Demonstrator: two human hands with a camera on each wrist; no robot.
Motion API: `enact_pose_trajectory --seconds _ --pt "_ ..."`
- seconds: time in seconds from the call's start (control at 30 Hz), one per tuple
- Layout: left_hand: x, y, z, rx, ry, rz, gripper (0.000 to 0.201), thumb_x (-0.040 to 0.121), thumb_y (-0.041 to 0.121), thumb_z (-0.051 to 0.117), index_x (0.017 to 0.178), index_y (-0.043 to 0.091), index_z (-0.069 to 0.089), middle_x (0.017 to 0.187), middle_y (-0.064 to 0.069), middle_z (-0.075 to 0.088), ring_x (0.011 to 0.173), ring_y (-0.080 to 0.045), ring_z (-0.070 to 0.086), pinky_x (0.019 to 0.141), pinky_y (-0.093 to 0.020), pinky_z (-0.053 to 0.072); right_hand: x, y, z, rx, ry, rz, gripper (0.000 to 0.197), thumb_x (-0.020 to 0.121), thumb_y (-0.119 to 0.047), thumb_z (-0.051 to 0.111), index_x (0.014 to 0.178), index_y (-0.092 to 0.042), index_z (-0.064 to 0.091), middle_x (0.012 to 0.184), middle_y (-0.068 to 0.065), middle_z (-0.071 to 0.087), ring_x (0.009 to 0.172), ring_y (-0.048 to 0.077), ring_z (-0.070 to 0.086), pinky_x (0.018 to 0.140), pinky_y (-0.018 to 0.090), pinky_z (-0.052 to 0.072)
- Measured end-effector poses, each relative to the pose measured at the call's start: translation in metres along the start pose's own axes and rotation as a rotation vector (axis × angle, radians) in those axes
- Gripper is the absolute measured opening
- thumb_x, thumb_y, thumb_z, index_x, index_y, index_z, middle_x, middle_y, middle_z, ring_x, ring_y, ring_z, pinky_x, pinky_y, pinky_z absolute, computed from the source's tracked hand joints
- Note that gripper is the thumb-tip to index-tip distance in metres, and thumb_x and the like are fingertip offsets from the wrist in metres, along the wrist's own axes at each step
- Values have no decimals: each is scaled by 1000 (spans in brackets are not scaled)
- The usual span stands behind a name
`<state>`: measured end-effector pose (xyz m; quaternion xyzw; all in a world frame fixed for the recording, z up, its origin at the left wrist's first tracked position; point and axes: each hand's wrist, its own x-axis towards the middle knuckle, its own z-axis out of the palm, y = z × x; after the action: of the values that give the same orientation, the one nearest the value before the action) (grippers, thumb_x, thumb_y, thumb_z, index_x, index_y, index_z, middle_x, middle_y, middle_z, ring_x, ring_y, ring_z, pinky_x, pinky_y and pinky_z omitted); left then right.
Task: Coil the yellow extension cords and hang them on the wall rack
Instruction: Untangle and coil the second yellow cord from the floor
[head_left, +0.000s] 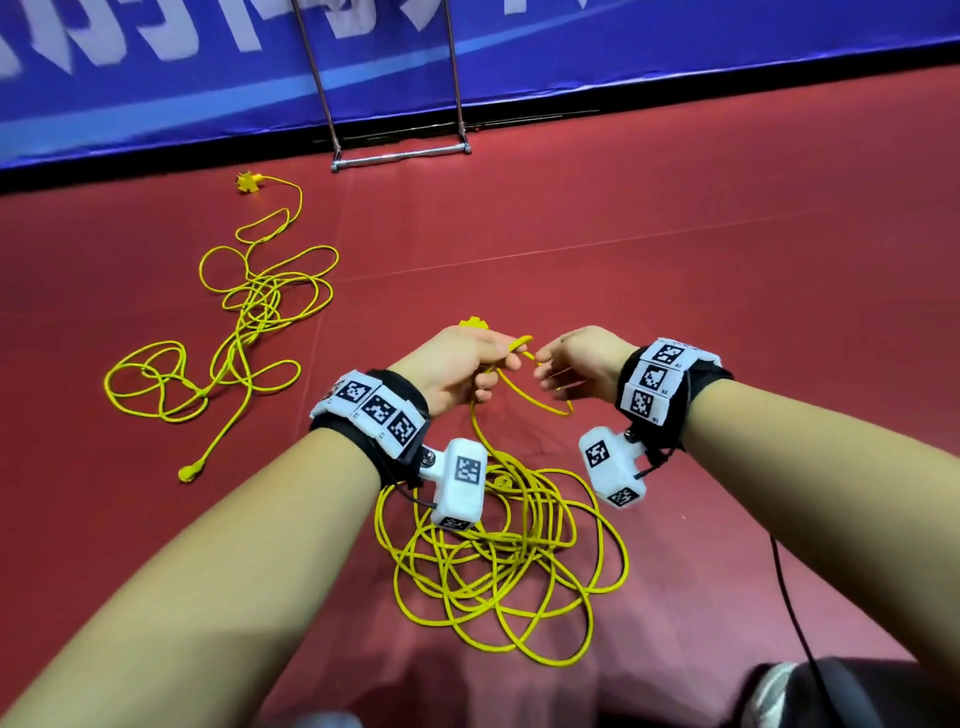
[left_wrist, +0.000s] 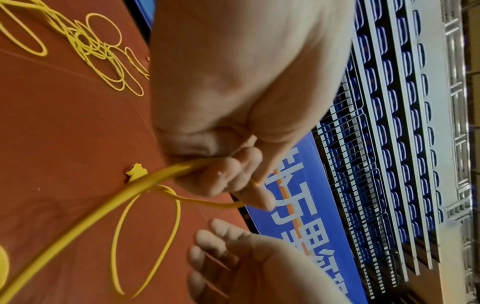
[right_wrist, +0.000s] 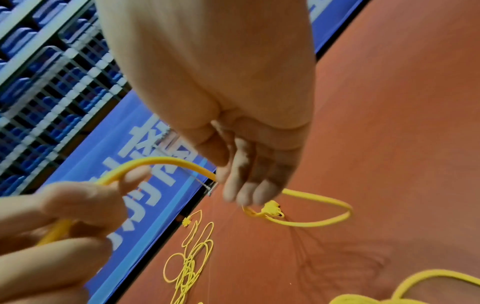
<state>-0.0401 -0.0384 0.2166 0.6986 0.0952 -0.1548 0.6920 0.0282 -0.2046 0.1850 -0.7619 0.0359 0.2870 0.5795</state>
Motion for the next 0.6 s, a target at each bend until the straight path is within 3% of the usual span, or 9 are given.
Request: enact_pose_trajectory --seconds 0.17,0.33,0.43,0.53,0.6 --pt "-3 0 7 216 -160 42 24 98 0 47 101 9 69 79 1 68 48 -8 37 49 -22 26 18 18 -19 149 183 77 27 102 -35 44 88 -13 52 77 7 50 59 21 49 56 28 42" --pt "-6 2 12 221 -211 57 24 92 -5 51 102 0 71 73 -6 68 55 -11 39 54 -26 25 17 25 -27 66 26 162 42 95 -49 54 113 -12 54 103 9 49 66 25 59 59 31 49" --pt "-8 3 16 214 -231 70 24 91 -7 50 100 0 71 73 -7 67 58 -13 40 53 -26 27 12 30 -25 -70 -100 208 42 91 -47 61 113 -12 56 99 10 48 69 27 62 58 31 50" --pt "-9 4 16 218 -271 92 28 91 -8 51 94 6 75 74 -8 66 58 -12 42 54 -26 27 6 32 -22 -136 -193 267 34 88 -32 68 106 -7 54 85 10 51 78 30 62 59 31 49" --pt "-10 3 15 220 -290 97 33 91 -8 50 88 11 78 76 -9 66 59 -12 42 55 -27 26 4 32 -22 -166 -247 308 21 89 -21 67 96 -7 55 75 10 51 75 28 62 53 26 48"
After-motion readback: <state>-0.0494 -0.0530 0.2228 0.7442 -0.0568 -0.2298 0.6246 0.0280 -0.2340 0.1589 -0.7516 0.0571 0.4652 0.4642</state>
